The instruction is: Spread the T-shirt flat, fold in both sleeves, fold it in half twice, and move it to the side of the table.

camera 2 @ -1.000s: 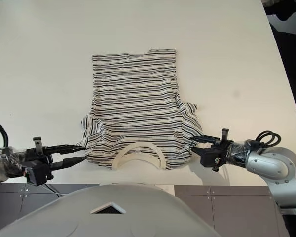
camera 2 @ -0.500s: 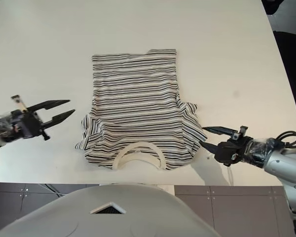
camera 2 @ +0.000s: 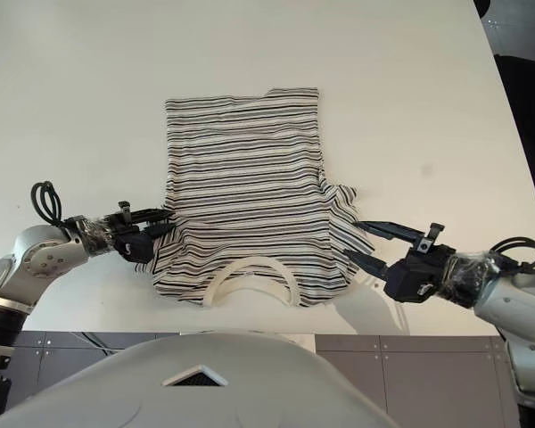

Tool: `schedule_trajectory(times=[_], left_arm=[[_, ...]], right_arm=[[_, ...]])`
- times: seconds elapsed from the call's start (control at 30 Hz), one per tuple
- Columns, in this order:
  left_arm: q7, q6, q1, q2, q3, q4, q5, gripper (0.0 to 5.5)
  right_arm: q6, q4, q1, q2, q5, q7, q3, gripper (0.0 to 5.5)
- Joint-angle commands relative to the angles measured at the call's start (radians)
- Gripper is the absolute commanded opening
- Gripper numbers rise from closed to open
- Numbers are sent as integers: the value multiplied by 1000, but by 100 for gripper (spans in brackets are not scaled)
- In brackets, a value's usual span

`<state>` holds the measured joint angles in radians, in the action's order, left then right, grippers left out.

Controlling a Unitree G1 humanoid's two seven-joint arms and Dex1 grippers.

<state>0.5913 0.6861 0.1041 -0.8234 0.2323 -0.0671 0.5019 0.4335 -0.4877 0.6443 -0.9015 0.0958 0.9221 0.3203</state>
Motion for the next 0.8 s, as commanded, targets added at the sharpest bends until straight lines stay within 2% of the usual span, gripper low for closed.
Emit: schedule_trajectory(times=[0.03,0.2,0.37,0.57,0.73,0.8], left_arm=[[-27,5,3,-47,33,-56,115,120],[-94,29,-6,-91,56,-101,210,120],[-230,114,-75,-162,83,-166,334,120],[-387,249,-166,-220,102,-217,418,120],[-322,280,-107,-216,93,-175,166,120],[-342,258,-122,-212,58,-209,149,120]], right_arm=[[-10,-15,-11,12,-28,-7,-15,223],[-17,-7,-18,14,-54,-16,-19,223],[-33,51,-63,18,-165,-53,-55,223],[-66,145,-210,37,-338,-129,-164,223],[-91,167,-370,106,-389,-203,-262,223],[-88,196,-384,102,-416,-202,-299,223]])
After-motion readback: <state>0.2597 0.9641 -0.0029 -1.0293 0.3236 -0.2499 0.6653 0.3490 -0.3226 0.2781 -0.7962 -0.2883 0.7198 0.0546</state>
